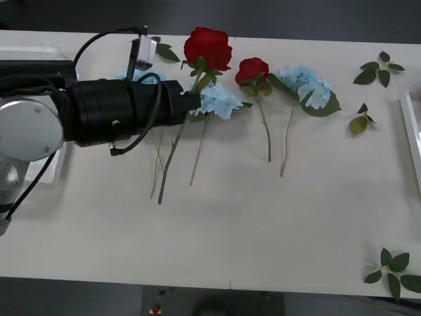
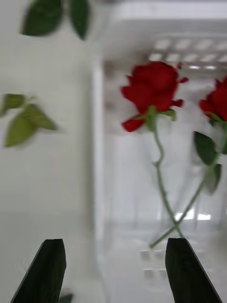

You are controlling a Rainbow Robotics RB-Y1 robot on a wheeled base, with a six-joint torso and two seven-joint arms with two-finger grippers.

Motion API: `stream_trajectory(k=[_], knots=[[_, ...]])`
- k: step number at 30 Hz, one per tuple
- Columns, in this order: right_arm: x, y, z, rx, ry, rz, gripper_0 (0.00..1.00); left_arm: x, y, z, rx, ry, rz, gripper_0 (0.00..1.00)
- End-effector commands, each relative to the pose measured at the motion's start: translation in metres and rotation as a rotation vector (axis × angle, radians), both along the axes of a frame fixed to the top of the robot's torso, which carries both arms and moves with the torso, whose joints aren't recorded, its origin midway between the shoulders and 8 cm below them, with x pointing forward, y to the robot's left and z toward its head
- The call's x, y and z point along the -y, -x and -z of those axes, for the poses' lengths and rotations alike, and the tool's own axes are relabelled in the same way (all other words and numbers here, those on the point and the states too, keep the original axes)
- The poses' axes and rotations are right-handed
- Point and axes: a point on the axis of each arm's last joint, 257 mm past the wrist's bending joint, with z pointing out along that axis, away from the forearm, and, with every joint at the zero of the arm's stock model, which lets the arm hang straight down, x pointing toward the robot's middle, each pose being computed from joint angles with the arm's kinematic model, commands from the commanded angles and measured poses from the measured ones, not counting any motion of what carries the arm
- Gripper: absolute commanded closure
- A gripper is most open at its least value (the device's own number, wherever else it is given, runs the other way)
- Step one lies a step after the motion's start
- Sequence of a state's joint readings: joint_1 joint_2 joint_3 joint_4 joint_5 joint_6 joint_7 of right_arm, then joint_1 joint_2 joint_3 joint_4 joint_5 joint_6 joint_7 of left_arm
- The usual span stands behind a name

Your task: Put the red flowers into the right box and the blue flowers into the left box

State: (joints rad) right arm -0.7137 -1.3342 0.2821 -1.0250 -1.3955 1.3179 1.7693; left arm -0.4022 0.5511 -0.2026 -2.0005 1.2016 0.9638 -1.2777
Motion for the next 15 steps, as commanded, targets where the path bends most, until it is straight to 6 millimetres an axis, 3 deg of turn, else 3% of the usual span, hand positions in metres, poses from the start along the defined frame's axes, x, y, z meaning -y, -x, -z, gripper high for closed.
stream_trajectory(k=[1,6,11,15], knots=[[-0.048,0.013,-0.062,0.056,-0.091,-0.17,0.38,0.012,0.006,-0.033,-0.008,-0.008,-0.011,1.0],[-0.12,0.041,-0.066,0.028,-0.183,-0.452,0.39,0.011,0.009,-0.034,-0.073,-0.041,-0.054,1.0],[-0.2,0.07,-0.043,0.075,-0.31,-0.755,0.39,0.017,0.019,-0.041,-0.1,-0.022,-0.063,1.0],[-0.246,0.09,-0.015,0.123,-0.371,-0.88,0.38,0.029,0.027,-0.054,-0.084,0.024,-0.032,1.0]])
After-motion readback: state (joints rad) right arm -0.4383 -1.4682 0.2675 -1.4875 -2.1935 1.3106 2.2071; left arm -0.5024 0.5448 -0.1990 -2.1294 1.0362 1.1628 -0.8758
